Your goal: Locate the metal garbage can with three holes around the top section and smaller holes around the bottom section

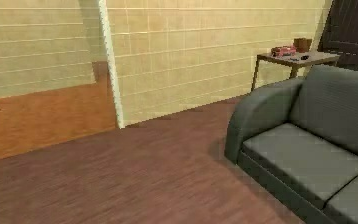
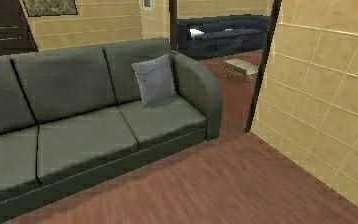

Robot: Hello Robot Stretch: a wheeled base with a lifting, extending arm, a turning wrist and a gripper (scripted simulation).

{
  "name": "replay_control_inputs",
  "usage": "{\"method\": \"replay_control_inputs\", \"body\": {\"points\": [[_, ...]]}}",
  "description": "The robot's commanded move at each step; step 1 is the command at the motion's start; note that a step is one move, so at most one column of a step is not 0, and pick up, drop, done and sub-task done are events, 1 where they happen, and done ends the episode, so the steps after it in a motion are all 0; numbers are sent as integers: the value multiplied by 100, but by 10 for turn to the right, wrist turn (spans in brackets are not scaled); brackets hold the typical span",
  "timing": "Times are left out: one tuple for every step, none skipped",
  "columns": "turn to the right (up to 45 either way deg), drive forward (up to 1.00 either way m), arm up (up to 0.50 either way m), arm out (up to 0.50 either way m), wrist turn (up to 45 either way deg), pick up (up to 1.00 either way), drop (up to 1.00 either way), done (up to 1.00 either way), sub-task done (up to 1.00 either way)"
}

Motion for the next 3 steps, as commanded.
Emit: {"method": "replay_control_inputs", "body": {"points": [[0,100,0,0,0,0,0,0,0],[0,65,0,0,0,0,0,0,0],[120,0,0,0,0,0,0,0,0]]}}
